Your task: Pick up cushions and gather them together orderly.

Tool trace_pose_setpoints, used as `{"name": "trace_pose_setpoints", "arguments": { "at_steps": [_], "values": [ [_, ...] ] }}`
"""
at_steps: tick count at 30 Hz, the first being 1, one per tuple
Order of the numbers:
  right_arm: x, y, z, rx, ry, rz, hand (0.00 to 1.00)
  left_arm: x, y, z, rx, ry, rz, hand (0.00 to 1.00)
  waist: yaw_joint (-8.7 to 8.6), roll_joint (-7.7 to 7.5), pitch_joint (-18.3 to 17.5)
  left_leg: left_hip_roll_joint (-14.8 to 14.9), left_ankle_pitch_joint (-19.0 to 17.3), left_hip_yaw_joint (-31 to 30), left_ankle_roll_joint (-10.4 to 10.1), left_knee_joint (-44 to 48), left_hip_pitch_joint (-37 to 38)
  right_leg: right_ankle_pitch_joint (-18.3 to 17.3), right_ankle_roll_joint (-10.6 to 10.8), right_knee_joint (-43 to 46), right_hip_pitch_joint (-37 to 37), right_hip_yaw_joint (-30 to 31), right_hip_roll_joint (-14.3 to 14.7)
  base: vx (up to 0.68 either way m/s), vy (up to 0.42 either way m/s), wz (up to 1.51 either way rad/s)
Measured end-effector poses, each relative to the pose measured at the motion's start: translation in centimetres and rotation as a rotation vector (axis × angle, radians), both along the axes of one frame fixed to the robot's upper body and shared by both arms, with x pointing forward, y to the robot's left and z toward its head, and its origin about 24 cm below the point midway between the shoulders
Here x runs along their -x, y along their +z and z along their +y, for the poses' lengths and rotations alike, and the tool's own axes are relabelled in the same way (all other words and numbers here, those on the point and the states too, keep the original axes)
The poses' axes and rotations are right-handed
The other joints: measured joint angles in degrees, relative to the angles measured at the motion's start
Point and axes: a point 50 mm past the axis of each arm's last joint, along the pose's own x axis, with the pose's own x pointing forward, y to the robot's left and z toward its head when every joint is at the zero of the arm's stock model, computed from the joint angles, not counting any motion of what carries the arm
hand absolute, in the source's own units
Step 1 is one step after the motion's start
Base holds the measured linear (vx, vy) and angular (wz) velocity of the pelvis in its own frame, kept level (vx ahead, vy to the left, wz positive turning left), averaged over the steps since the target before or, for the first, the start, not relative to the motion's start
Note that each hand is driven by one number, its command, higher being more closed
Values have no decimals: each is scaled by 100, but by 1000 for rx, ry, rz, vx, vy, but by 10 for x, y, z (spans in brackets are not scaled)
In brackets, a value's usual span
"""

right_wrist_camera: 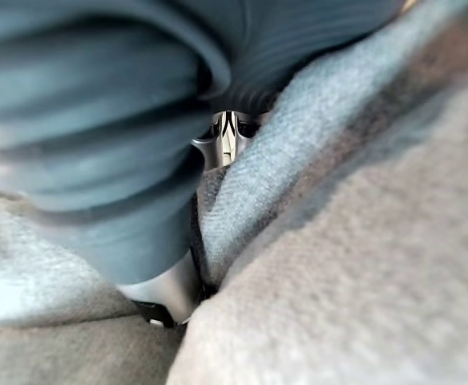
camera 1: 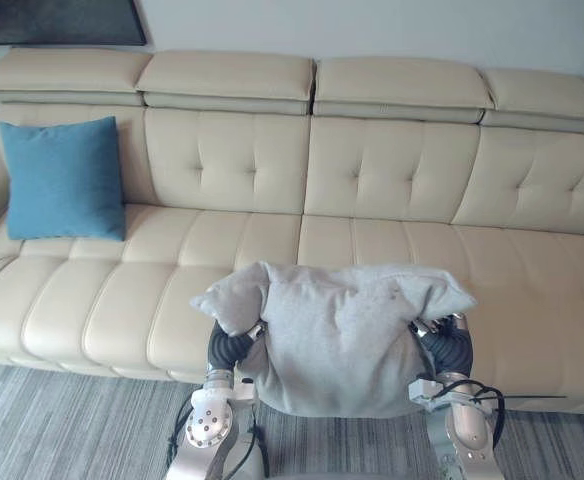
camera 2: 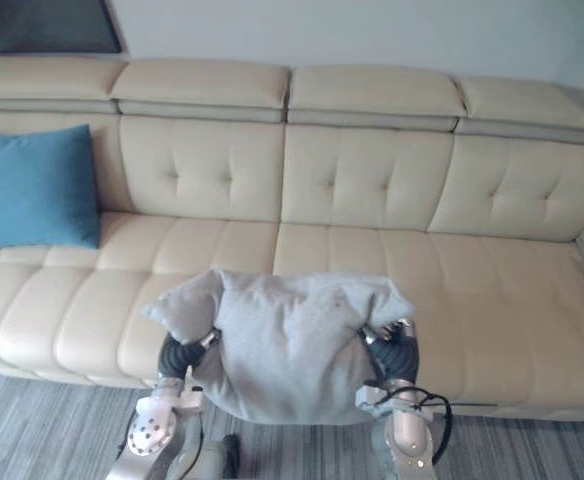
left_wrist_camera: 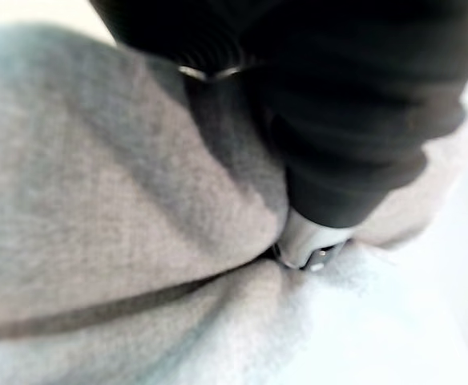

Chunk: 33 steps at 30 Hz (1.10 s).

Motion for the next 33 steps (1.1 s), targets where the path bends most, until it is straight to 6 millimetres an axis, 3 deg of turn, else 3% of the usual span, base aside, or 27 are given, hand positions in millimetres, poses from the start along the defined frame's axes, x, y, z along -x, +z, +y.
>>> {"name": "trace_pose_setpoints", "arguments": {
  "at_steps": [1, 2, 3, 4, 6, 8, 9, 10, 11, 12, 14, 17, 22, 25, 28, 33],
  "values": [
    [0, -2, 0, -1, -1, 7, 100, 0, 0, 0, -1, 0, 0, 100, 2, 0, 1, -19, -21, 62, 35, -57, 115, 102, 130, 325, -123, -13, -11, 167, 141, -41],
    [0, -7, 1, -8, -5, 27, 100, 0, 0, 1, -4, -1, -1, 100, -3, 6, 10, -52, -69, 186, 80, -232, 424, 472, 351, 1139, -458, -75, -41, 196, 145, -34],
    [0, -13, 2, -22, -12, 51, 100, 0, 0, 2, -12, -4, -1, 100, -19, 16, 13, -47, -123, 223, 71, -392, 669, 592, 382, 1776, -750, -267, -104, 218, 123, -31],
    [0, -16, 3, -27, -14, 62, 100, 0, 0, 2, -15, -5, -2, 100, -26, 28, 21, -26, -173, 224, 51, -464, 779, 544, 325, 2046, -882, -410, -119, 181, 47, -20],
    [-1, -24, 2, -24, -13, 104, 100, -2, 0, 3, -22, -8, -4, 100, -50, 47, 36, 53, -311, 226, -32, -601, 1008, 162, -73, 2319, -1266, -889, -200, 135, -72, -13],
    [-1, -25, 2, -15, -12, 118, 100, -4, 0, 3, -24, -10, -5, 100, -55, 68, 49, 162, -409, 222, -79, -583, 1084, -9, -239, 1896, -1345, -1115, -173, 94, -146, -6],
    [-2, -25, 2, 8, -8, 120, 100, -4, 0, 3, -25, -10, -3, 100, -74, 46, 31, 221, -446, 203, -171, -562, 1109, -33, -365, 1123, -1310, -1200, -120, 98, -178, 2],
    [-3, -24, 2, 16, -5, 114, 100, -4, -1, 3, -27, -10, -2, 100, -104, -4, 9, 243, -459, 175, -297, -492, 1084, 132, -503, 379, -1206, -1147, -44, 170, -280, 9],
    [-6, -22, 2, 16, -4, 103, 100, -4, -2, 3, -31, -11, 2, 100, -160, -188, -12, 156, -539, 68, -440, -357, 1038, 347, -721, -427, -1002, -957, -8, 150, -233, 7],
    [-13, -23, -3, 37, -6, 109, 100, -6, -10, -1, -24, -10, 37, 100, -186, 30, -4, 284, -537, -133, -465, -350, 997, 399, -789, -667, -842, -1049, 132, 148, -214, 6],
    [-15, -21, -12, 77, -9, 105, 100, -5, -15, -6, -12, -22, 68, 100, -200, 255, -43, 384, -465, -325, -535, -580, 1051, 485, -891, -940, -778, -1139, 285, 129, -142, -6],
    [-16, -19, -18, 91, -30, 103, 100, -7, -13, -14, 7, -35, 60, 100, -209, 305, -40, 396, -135, -436, -593, -1131, 1418, 529, -962, -1171, -465, -1234, 358, 135, -120, 8],
    [-26, -10, -16, 121, -29, 58, 100, -18, -4, -13, -10, -32, 16, 100, -192, 362, -82, 366, -88, -610, -587, -1335, 1433, 687, -925, -1572, -276, -1347, 363, 17, -1, 16],
    [-42, 2, -12, 120, -43, 3, 100, -35, 10, -11, -49, -29, -52, 100, -213, 361, -85, 207, 150, -770, -523, -1512, 1195, 943, -861, -1959, -293, -1474, 230, -71, 63, 32],
    [-73, 20, -4, 140, -47, -72, 100, -64, 32, -8, -95, 1, -147, 100, -182, 349, -32, 99, 386, -879, -452, -1571, 838, 1163, -847, -2105, -562, -1562, 103, -133, 42, 31],
    [-125, 78, 18, 154, -50, -261, 100, -115, 88, 0, -131, 134, -340, 100, -66, 361, 229, 63, 719, -944, -486, -1465, -206, 1436, -923, -1933, -1577, -1613, 54, -215, -33, 12]
  ]
}}
